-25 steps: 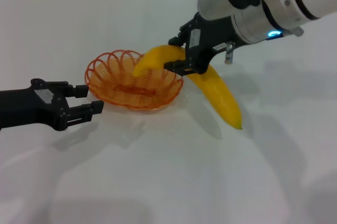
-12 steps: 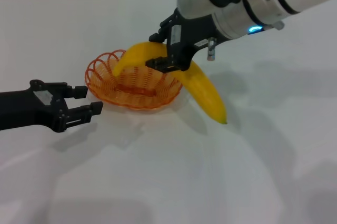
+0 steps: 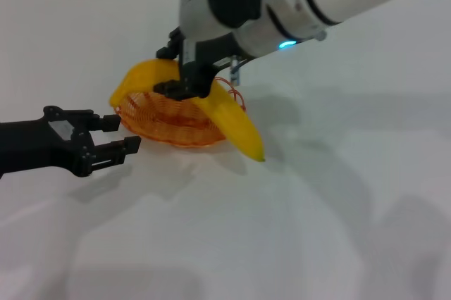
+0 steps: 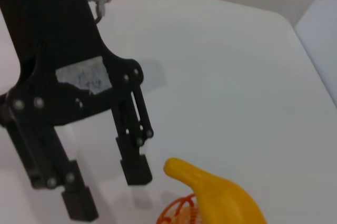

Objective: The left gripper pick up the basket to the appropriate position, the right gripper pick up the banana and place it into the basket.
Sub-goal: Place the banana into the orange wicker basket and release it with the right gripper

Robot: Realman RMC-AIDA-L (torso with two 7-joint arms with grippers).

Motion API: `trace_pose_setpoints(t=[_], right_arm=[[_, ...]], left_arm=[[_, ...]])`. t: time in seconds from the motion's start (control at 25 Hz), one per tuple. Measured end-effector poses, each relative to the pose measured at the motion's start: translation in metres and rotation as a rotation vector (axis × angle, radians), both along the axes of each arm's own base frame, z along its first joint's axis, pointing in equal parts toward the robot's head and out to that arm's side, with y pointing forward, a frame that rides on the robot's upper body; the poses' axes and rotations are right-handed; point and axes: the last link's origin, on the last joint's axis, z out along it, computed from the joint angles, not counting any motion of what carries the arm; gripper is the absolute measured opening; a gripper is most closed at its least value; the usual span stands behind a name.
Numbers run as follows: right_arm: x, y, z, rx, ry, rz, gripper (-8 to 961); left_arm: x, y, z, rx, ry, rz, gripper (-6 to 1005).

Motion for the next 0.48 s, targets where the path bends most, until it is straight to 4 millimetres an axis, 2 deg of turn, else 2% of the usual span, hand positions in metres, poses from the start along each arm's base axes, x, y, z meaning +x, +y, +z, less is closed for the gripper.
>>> trace_pose_setpoints(t=[0.48], right_arm=[[-0.007, 0.003, -0.019, 0.05, -0.011, 0.071, 490]], left_arm=[[0.004, 0.008, -0.007, -0.026, -0.01, -0.006, 522]])
